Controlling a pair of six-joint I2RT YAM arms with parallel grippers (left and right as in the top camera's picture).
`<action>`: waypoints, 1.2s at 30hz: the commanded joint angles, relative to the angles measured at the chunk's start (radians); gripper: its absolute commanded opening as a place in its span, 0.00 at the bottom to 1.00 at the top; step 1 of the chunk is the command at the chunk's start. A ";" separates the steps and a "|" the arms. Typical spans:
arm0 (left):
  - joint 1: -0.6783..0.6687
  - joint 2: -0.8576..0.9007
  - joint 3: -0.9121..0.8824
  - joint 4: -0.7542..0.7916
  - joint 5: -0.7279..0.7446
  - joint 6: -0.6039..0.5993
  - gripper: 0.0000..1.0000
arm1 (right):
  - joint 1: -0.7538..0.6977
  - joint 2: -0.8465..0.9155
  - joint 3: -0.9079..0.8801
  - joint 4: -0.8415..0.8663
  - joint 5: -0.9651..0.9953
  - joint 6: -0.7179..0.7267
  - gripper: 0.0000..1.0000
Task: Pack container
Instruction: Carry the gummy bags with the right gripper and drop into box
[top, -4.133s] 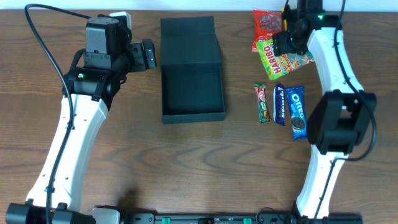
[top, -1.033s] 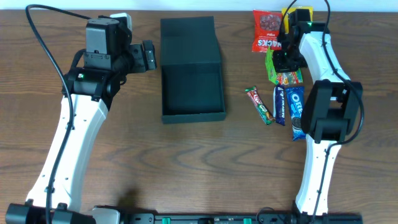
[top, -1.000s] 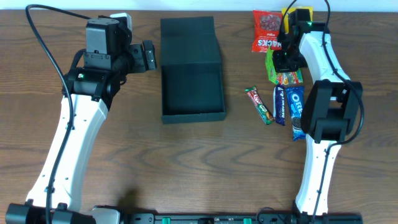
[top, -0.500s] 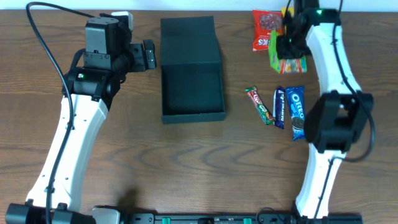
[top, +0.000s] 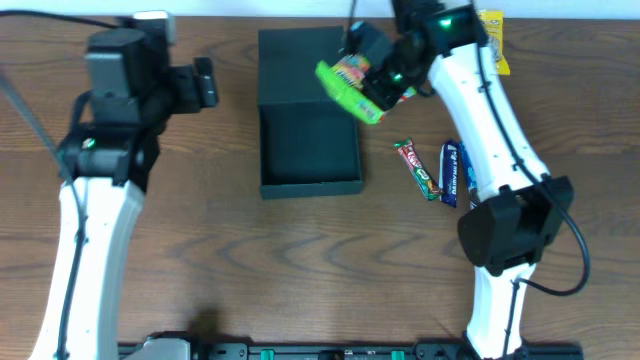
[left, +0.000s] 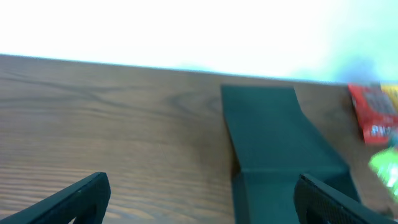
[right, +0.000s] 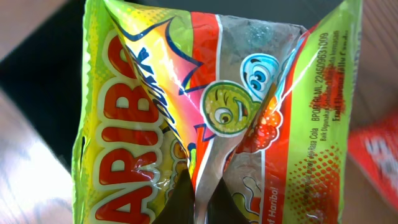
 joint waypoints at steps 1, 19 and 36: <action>0.039 -0.058 0.032 0.003 -0.010 0.022 0.95 | 0.060 0.005 -0.003 0.005 -0.043 -0.187 0.01; 0.065 -0.103 0.032 0.003 -0.010 0.069 0.95 | 0.218 0.172 -0.011 0.031 -0.063 -0.413 0.01; 0.065 -0.103 0.032 0.003 -0.010 0.093 0.95 | 0.217 0.164 -0.010 0.085 -0.003 -0.233 0.99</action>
